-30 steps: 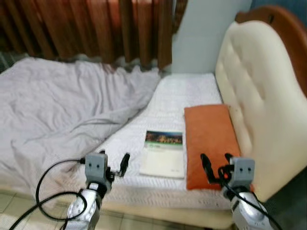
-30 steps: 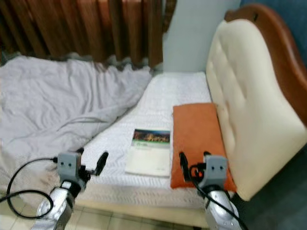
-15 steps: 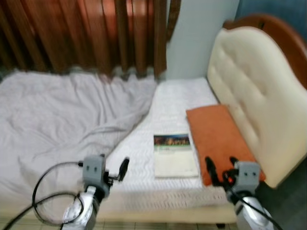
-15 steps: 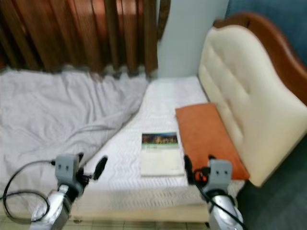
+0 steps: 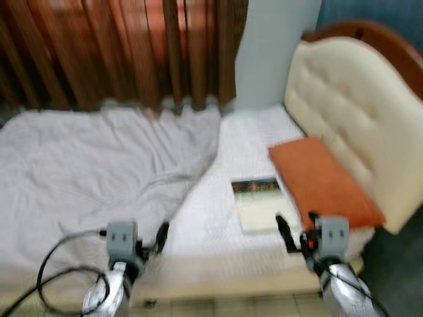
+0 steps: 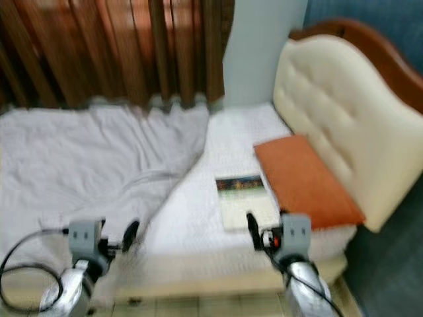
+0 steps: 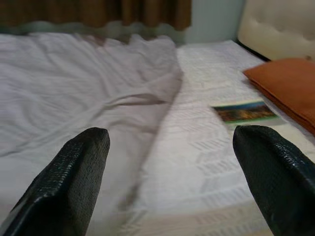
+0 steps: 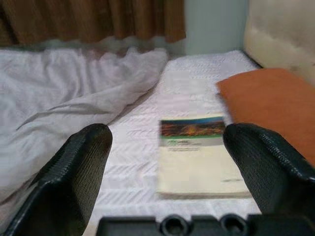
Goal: Clean up the room
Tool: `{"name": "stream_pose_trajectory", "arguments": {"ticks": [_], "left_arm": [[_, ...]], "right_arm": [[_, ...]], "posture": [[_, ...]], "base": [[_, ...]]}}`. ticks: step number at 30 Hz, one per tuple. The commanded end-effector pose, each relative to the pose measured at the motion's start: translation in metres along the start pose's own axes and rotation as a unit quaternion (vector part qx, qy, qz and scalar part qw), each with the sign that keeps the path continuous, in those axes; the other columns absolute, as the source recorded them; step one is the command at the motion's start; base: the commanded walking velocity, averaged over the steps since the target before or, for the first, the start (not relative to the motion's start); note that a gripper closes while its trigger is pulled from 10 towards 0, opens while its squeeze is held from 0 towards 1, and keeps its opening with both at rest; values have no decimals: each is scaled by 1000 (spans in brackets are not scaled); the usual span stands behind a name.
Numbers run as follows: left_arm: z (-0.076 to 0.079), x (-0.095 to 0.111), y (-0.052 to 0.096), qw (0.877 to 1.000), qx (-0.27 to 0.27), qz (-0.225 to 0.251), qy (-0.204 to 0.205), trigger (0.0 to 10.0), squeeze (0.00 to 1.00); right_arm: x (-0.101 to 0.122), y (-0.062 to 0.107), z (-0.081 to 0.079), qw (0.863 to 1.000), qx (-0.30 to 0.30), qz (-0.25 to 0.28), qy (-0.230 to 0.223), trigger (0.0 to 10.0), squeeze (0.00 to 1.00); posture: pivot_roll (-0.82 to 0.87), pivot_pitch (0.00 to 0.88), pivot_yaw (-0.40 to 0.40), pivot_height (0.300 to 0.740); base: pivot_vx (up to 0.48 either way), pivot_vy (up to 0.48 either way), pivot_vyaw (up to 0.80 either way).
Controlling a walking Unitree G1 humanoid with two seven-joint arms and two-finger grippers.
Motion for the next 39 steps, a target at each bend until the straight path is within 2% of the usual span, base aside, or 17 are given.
{"name": "stream_pose_trajectory", "arguments": {"ticks": [1,9,13,15,20,23,25,28,30,39], "left_arm": [[-6,-2,2,1000,7,-7,-13,10000,0],[-9,8,0,1000,1,13,-21,10000,0],[-9,7,-1,1000,2,11,-21,10000,0],[-8,6,-1,1000,1,9,-21,10000,0],[-4,4,-2,1000,-8,3,-6,10000,0],[-9,2,-2,1000,5,1,-22,10000,0],[-12,1,-2,999,14,0,-50,10000,0],[-12,8,-1,999,13,22,-44,10000,0],[-9,7,-2,999,10,13,-33,10000,0],[-1,4,-7,999,-9,1,-47,10000,0]], "right_arm": [[7,-8,-12,1000,23,11,-1,10000,0],[3,-7,-16,999,33,8,-7,10000,0],[0,-9,-12,998,19,-2,-63,10000,0],[0,-9,-10,997,16,-3,-69,10000,0],[2,-10,-11,999,24,1,-45,10000,0],[3,-11,-12,999,24,2,-45,10000,0],[3,-11,-13,999,25,2,-45,10000,0],[3,-11,-14,999,28,2,-44,10000,0],[3,-11,-15,999,31,3,-41,10000,0],[6,-12,-17,999,38,8,-28,10000,0]], "posture": [[35,0,-26,740],[42,0,-27,740],[45,0,-34,740],[45,0,-34,740],[45,0,-33,740],[45,0,-31,740],[44,0,-31,740],[44,0,-31,740],[42,0,-30,740],[33,0,-24,740]], "base": [[0,480,0],[0,480,0],[0,480,0],[0,480,0],[0,480,0],[0,480,0],[0,0,0],[0,0,0],[315,176,0],[390,277,0]]}}
Point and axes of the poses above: a point about 5 cm out from each wrist's last joint towards the gripper, its own y axis pointing back from the gripper into the wrist, its own x axis along the axis of the wrist's last joint, z = x × y, the point moved 5 cm from there along -y, pointing out of the wrist towards the gripper, and after that the axes turned 4 degrees about y, right-handed, at the moved point
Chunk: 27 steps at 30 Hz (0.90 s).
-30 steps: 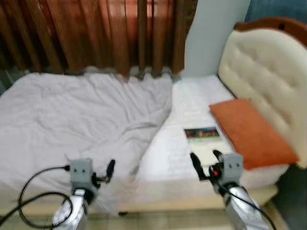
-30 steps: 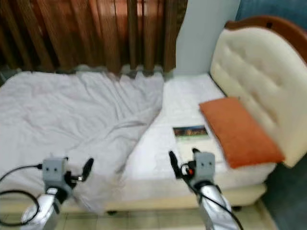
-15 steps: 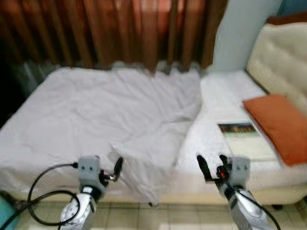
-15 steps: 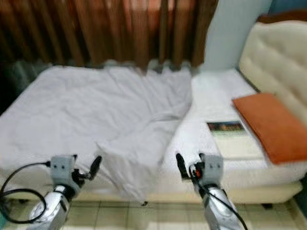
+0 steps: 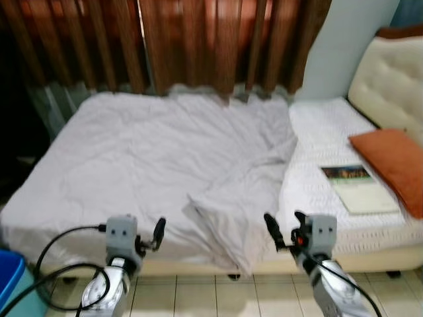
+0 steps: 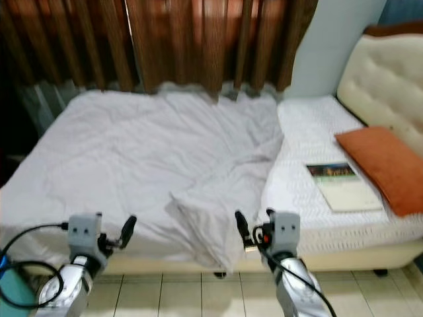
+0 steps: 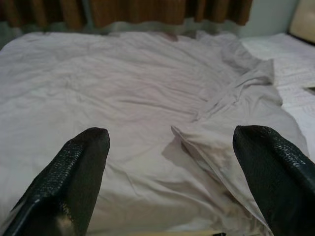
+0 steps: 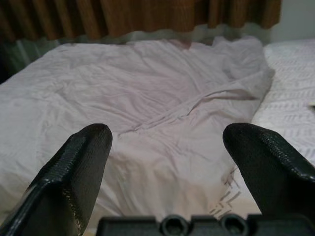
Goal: Clean up the room
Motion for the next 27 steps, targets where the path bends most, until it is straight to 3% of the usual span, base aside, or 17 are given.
{"name": "stream_pose_trajectory", "arguments": {"ticks": [1,18,25,27], "left_arm": [[0,2,-3,1000,-4,-2,-8,10000,0],[3,2,-7,1000,-14,-10,-12,10000,0],[3,3,-9,1000,-17,-10,-17,10000,0],[0,3,-11,999,-7,-14,-40,10000,0]], "right_arm": [[7,-3,-2,1000,4,12,4,10000,0],[2,-2,-3,1000,6,-3,14,10000,0],[-1,1,-4,1000,9,-9,11,10000,0],[-2,2,-4,1000,9,-10,12,10000,0]], "posture": [[33,0,-24,740],[25,0,-19,740],[19,0,-14,740],[17,0,-13,740]], "base": [[412,244,0],[412,246,-116],[413,243,-796],[405,255,-781]]}}
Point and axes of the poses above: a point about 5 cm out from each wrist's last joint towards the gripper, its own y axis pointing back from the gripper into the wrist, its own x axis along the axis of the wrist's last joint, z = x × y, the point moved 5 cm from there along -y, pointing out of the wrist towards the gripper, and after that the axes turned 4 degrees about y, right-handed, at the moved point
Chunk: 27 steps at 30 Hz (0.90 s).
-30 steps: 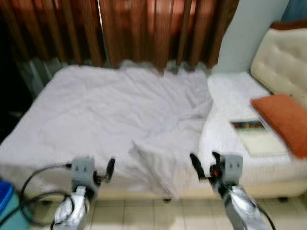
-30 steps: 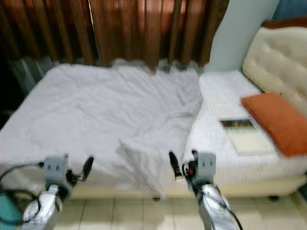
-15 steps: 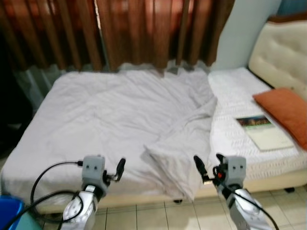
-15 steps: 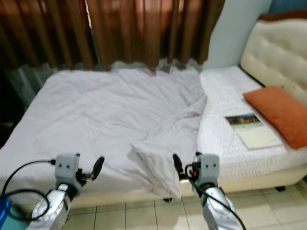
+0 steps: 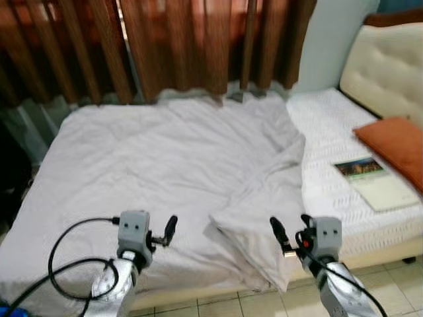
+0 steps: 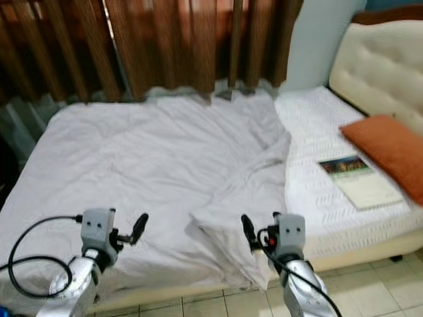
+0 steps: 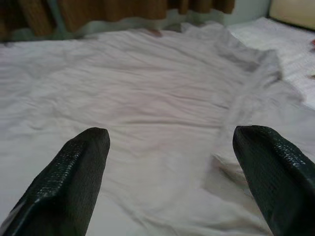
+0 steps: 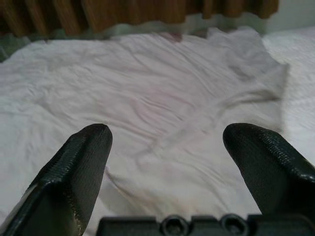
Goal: Clean up the room
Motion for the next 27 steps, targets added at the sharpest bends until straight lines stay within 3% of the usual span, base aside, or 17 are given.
{"name": "stream_pose_trajectory", "arguments": {"ticks": [1,9,13,22,27], "left_arm": [[-10,-1,0,1000,15,-7,-19,10000,0],[-10,-5,-5,999,23,-23,-36,10000,0],[-1,-2,-7,999,1,-13,-29,10000,0],[8,-6,-6,999,-18,-16,-23,10000,0],[-4,-12,-10,999,22,-34,-36,10000,0]], "right_arm": [[-1,0,-6,1000,8,-2,-4,10000,0],[-1,-1,-9,1000,15,-4,14,10000,0],[8,-4,-13,1000,18,12,22,10000,0],[4,-2,-13,999,21,4,28,10000,0],[3,0,-14,999,28,3,33,10000,0]], "posture": [[17,0,-13,740],[16,0,-10,740],[13,0,-8,740],[3,0,-4,740],[1,0,-5,740]], "base": [[405,255,-781],[0,0,-784],[0,0,0],[0,-428,-681],[107,-83,-160]]}}
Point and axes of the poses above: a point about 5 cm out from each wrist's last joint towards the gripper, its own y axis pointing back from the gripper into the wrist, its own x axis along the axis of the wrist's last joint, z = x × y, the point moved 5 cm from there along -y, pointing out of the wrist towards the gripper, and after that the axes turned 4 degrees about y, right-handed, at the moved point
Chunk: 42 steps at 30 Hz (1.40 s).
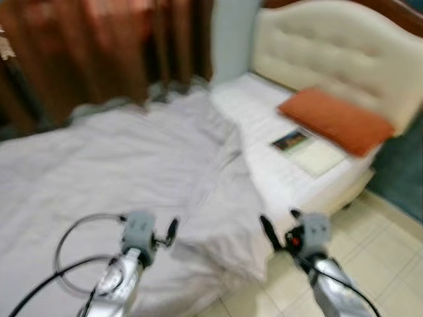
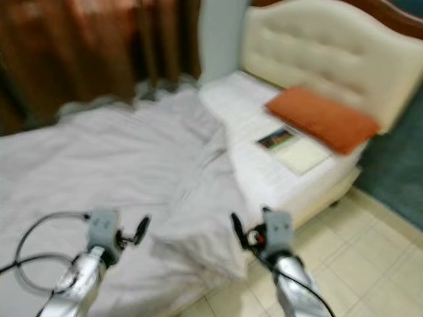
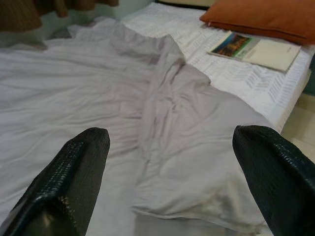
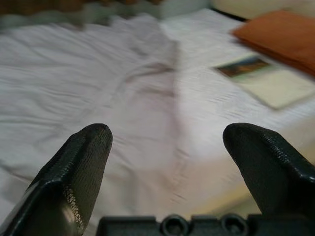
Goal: Clean up the room
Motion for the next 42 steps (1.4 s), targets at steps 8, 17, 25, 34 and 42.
{"name": "stream_pose_trajectory", "arguments": {"ticks": [8,17,25,34,42], "left_arm": [[-51,-17,-23,995,91,-42,-22,10000,0],[-39,24,-27,998,23,45,-44,10000,0],[-61,12,-27,997,66,20,-40,10000,0],[-20,11,24,999,8,37,9,10000,0],[-45,9,-26,999,44,15,7,10000,0]], "right_arm": [[14,-5,-15,999,35,20,-6,10000,0],[22,13,-31,997,70,23,-12,10000,0],[14,18,-33,998,53,13,-29,10000,0],[21,32,-25,999,15,28,-31,10000,0],[37,34,-26,999,17,39,-24,10000,0]], "posture": [[-19,23,-36,740],[-88,74,-3,740],[-67,75,17,740],[-29,40,23,740],[-99,152,1,740]], "base": [[0,0,0],[0,0,0],[0,0,0],[0,0,0],[0,0,0]]}}
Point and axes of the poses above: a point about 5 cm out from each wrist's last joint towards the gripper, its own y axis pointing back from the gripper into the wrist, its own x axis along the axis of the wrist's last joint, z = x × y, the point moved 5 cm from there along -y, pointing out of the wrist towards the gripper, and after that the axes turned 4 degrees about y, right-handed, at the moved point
